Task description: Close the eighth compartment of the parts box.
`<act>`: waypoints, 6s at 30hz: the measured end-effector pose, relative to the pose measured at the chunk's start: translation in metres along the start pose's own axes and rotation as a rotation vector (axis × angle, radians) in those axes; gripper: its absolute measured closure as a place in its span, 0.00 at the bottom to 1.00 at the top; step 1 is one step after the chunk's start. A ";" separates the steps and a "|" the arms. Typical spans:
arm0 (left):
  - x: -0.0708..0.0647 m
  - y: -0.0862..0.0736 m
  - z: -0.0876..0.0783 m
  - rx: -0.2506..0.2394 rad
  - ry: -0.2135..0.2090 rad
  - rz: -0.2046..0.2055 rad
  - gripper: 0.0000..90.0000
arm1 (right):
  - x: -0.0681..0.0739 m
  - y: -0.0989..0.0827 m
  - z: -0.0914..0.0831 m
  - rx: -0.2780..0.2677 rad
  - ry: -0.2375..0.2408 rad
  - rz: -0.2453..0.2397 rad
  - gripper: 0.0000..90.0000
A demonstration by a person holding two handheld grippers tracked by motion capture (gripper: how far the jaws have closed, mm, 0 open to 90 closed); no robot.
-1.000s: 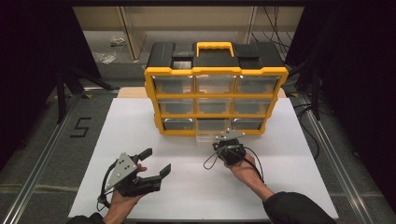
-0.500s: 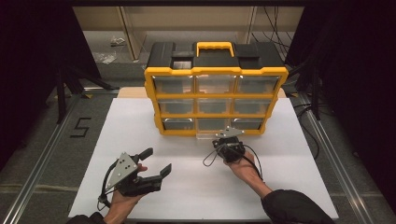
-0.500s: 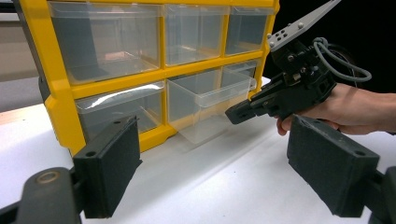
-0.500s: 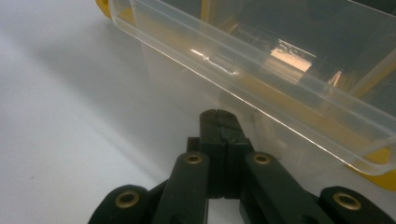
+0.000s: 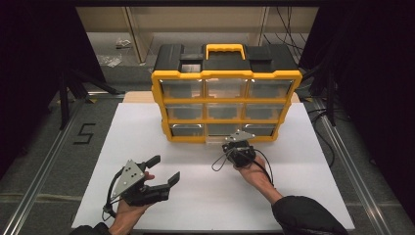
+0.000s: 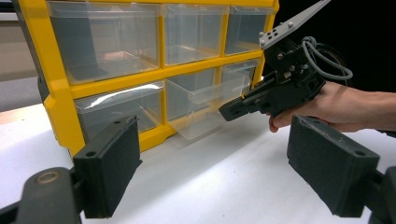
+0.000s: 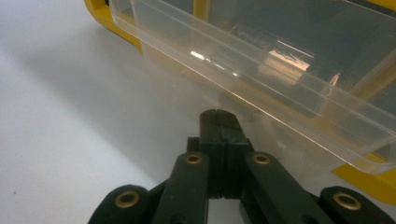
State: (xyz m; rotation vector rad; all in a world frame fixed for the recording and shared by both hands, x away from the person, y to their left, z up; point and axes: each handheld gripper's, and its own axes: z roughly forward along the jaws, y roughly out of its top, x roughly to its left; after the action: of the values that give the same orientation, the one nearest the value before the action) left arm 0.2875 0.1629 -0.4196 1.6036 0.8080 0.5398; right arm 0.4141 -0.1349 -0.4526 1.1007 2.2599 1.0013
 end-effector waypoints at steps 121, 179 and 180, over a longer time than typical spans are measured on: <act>0.001 0.001 -0.001 -0.010 -0.011 -0.014 0.19 | -0.024 0.020 0.037 -0.057 -0.066 0.017 1.00; 0.000 0.001 0.000 -0.003 -0.015 -0.002 0.19 | -0.004 0.023 -0.030 -0.174 0.065 0.086 0.58; 0.000 0.001 0.000 -0.004 -0.016 -0.002 0.19 | -0.003 0.023 -0.033 -0.178 0.074 0.085 0.58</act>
State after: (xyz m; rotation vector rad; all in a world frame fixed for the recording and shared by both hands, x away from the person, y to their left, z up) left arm 0.2872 0.1628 -0.4187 1.6016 0.7964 0.5262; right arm 0.4059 -0.1411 -0.4139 1.1073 2.1465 1.2710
